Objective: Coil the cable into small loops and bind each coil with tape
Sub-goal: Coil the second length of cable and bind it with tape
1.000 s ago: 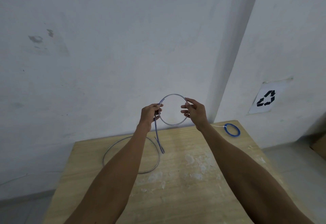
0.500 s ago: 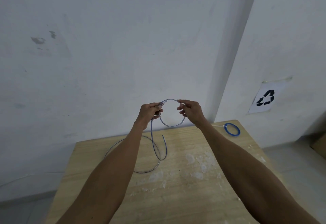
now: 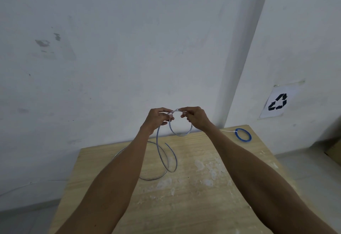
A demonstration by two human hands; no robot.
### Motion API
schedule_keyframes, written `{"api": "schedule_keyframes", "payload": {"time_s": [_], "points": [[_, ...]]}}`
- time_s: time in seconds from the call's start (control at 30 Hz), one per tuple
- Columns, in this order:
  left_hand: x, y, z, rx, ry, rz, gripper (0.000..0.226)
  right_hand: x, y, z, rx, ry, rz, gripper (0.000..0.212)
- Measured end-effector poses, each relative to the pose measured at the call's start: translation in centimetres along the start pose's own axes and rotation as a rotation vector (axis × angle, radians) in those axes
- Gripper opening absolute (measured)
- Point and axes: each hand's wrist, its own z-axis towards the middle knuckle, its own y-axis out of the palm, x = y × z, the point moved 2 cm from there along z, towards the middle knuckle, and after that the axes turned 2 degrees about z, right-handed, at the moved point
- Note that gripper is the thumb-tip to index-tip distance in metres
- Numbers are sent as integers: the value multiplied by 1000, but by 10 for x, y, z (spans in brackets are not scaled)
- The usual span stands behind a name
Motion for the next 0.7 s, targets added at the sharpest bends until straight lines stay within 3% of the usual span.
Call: {"api": "schedule_keyframes", "payload": {"time_s": [0.13,0.27,0.4,0.53,0.7], "points": [[-1,-4,1,-34,-54,20,18,-5,0,-1,42,-18,-7,26],[-5,-9,2,-54,-63,9,21,-4,-2,-3,138,11,52,8],[-6,-10,1,-97,-61,4,21,-3,-2,-6,165,39,86,12],[-5,-12,0,2,-37,-125,33,4,1,-6,126,60,101,5],[-9,-15,1,3,-12,-103,22,9,2,-5,94,65,118,8]]}}
